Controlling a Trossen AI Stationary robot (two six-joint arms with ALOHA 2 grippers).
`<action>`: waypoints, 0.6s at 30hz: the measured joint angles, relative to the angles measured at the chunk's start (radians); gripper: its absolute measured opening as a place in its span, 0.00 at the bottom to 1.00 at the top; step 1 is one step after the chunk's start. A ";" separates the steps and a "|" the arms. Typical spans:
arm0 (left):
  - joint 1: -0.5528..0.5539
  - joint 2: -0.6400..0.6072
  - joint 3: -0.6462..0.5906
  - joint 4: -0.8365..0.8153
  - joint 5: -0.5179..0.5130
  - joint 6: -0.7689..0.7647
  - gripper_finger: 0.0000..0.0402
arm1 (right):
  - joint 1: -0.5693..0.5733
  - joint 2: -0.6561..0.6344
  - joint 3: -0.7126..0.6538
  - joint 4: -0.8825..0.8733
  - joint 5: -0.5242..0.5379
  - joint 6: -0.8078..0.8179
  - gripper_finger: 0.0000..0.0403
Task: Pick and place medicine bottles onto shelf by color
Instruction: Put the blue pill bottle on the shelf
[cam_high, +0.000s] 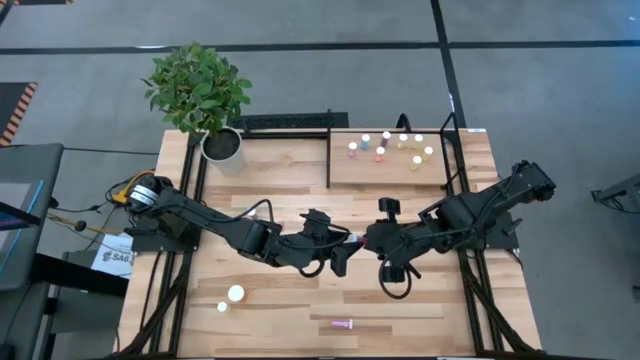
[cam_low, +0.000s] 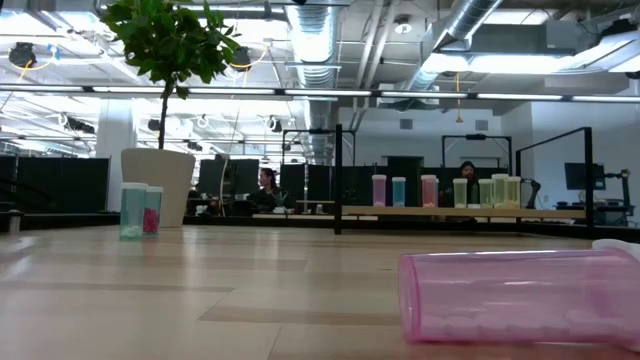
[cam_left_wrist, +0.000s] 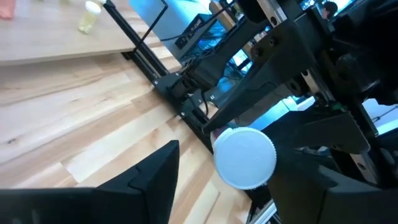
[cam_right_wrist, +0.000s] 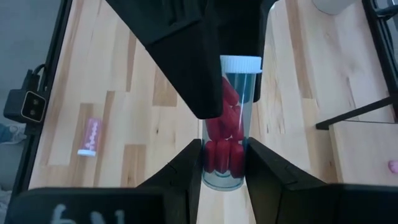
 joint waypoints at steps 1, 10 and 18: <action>0.000 0.000 0.000 0.000 -0.003 0.004 0.51 | 0.000 0.000 0.000 0.001 0.000 0.005 0.30; 0.000 0.000 0.000 0.001 -0.044 0.046 0.42 | 0.000 0.000 0.000 0.002 0.001 0.051 0.30; 0.000 0.000 0.000 0.001 -0.050 0.031 0.38 | -0.014 0.000 0.000 0.003 0.001 0.172 0.30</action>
